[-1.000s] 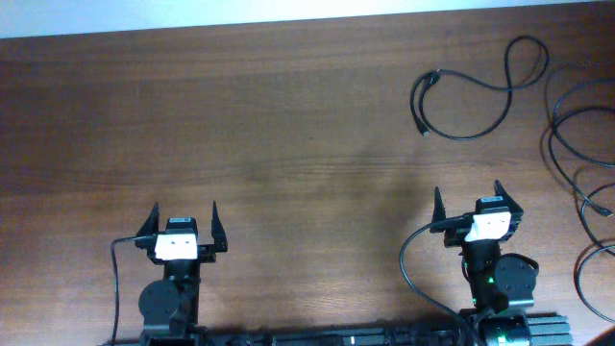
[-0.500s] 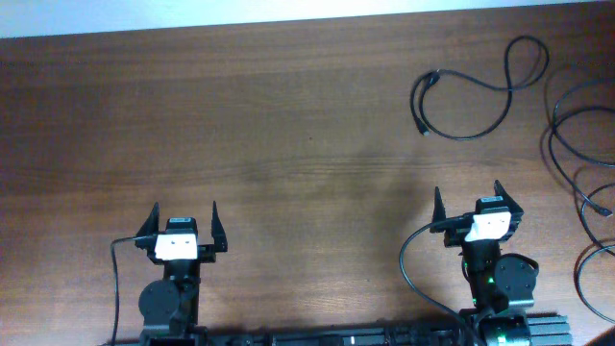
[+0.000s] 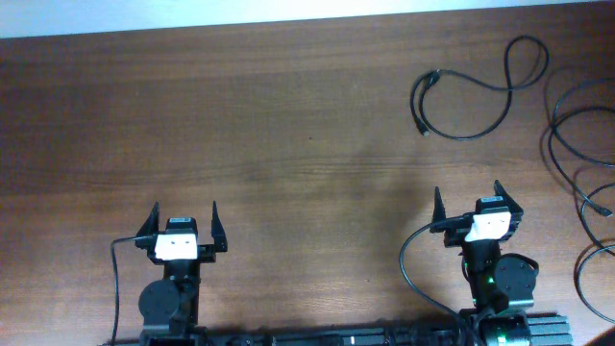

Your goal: Untangle cables

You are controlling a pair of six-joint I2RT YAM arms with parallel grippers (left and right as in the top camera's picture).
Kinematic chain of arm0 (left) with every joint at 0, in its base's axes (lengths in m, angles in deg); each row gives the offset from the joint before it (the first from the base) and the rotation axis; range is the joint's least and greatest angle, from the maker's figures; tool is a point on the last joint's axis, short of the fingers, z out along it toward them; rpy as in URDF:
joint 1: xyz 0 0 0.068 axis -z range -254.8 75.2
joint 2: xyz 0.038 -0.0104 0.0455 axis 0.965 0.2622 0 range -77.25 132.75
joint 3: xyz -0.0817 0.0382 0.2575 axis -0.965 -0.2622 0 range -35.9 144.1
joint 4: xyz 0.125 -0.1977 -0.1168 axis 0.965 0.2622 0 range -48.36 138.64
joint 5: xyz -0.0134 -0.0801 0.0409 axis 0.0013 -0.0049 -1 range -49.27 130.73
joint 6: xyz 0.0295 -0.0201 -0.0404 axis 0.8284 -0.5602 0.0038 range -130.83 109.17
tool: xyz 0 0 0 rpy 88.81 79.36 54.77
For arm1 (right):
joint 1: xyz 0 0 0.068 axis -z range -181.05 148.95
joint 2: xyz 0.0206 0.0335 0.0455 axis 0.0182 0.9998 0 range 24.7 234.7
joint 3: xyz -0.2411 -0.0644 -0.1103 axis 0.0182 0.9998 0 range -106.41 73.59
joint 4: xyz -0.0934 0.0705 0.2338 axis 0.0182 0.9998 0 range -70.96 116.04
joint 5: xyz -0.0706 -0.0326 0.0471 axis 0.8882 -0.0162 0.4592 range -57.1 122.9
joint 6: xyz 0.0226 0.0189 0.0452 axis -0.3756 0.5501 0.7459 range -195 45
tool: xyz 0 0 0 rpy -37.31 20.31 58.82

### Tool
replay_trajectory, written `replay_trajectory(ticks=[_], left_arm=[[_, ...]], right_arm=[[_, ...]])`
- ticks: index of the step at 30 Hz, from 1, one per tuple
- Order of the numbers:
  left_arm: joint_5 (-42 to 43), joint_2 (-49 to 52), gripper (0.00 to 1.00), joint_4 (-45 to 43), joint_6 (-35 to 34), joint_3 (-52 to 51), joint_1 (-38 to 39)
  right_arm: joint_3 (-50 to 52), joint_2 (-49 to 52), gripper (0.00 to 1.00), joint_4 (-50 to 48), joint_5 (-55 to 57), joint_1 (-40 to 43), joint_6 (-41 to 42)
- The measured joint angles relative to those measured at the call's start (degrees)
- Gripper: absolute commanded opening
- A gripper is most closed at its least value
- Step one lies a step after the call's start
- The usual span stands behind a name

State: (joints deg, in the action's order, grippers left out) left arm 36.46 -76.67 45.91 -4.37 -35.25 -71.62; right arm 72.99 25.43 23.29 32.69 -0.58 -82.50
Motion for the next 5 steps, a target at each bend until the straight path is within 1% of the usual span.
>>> replay_trajectory(ticks=[5], left_arm=[[0.0, 0.0, 0.99, 0.0, 0.0, 0.0, 0.0]], right_arm=[[0.0, 0.0, 1.0, 0.0, 0.0, 0.0, 0.0]])
